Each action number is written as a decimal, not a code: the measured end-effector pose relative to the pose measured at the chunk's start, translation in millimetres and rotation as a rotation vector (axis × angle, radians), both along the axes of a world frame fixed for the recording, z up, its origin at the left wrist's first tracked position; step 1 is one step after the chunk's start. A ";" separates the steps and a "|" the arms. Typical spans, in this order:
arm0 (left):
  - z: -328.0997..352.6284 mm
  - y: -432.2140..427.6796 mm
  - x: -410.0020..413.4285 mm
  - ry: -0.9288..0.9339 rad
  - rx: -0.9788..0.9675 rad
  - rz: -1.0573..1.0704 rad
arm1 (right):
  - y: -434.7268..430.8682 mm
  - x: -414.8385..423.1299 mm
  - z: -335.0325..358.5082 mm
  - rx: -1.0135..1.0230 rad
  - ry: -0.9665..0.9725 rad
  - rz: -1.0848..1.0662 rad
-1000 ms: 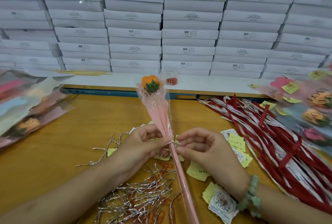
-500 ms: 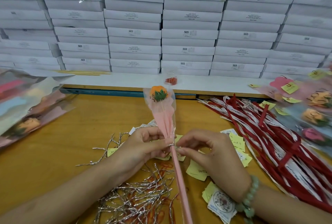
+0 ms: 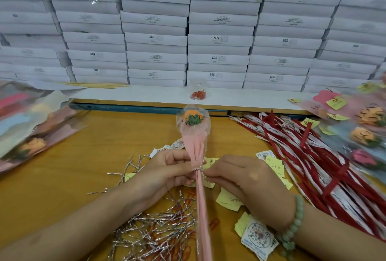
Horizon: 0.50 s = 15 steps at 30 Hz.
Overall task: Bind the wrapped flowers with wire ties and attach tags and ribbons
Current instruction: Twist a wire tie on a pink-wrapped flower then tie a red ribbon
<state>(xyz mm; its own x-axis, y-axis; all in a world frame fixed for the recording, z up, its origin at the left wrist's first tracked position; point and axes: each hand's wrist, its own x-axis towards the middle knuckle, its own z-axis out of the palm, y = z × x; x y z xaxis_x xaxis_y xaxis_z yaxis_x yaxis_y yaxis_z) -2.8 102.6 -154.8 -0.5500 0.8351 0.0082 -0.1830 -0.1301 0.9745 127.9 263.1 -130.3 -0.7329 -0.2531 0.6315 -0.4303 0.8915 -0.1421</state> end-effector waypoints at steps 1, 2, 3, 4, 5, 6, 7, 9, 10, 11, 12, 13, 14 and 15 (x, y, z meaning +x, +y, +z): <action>-0.3 0.0 -0.2 0.001 -0.001 -0.001 | 0.1 0.2 0.3 0.007 -0.003 -0.001; -0.7 0.0 -0.4 0.002 -0.002 -0.001 | 0.1 0.4 0.4 -0.001 -0.016 -0.002; -0.8 0.0 -0.5 0.002 -0.003 0.000 | 0.2 0.6 0.6 -0.029 -0.043 -0.004; -1.1 0.0 -0.6 0.001 -0.002 0.000 | 0.6 0.6 0.9 -0.073 -0.077 -0.005; -1.0 0.1 -0.7 0.002 -0.001 -0.001 | 1.1 0.6 1.3 -0.117 -0.109 -0.010; -1.0 0.0 -0.8 0.004 0.001 -0.003 | 1.7 0.1 1.3 -0.149 -0.134 -0.019; -1.0 -0.3 -1.0 0.006 0.003 -0.007 | 2.0 -0.8 1.2 -0.175 -0.160 -0.031; -1.2 -0.9 -1.3 0.009 0.009 -0.023 | 3.1 -2.7 2.0 -0.270 -0.229 -0.049; -1.2 -0.9 -1.2 0.013 0.010 -0.029 | 4.1 -3.2 2.9 -0.323 -0.265 -0.051; -1.1 -0.8 -1.0 0.016 0.007 -0.029 | 5.2 -3.8 3.9 -0.356 -0.294 -0.044; -1.2 -0.7 -1.0 0.020 0.001 -0.025 | 6.0 -4.2 4.8 -0.367 -0.318 -0.033; -1.3 -0.6 -1.0 0.027 -0.004 -0.023 | 6.4 -4.4 5.2 -0.370 -0.341 -0.017; -1.4 -0.5 -1.1 0.036 -0.008 -0.026 | 6.7 -4.7 5.6 -0.377 -0.360 0.001; -1.5 -0.5 -1.1 0.043 -0.011 -0.031 | 6.7 -4.8 5.9 -0.390 -0.374 0.016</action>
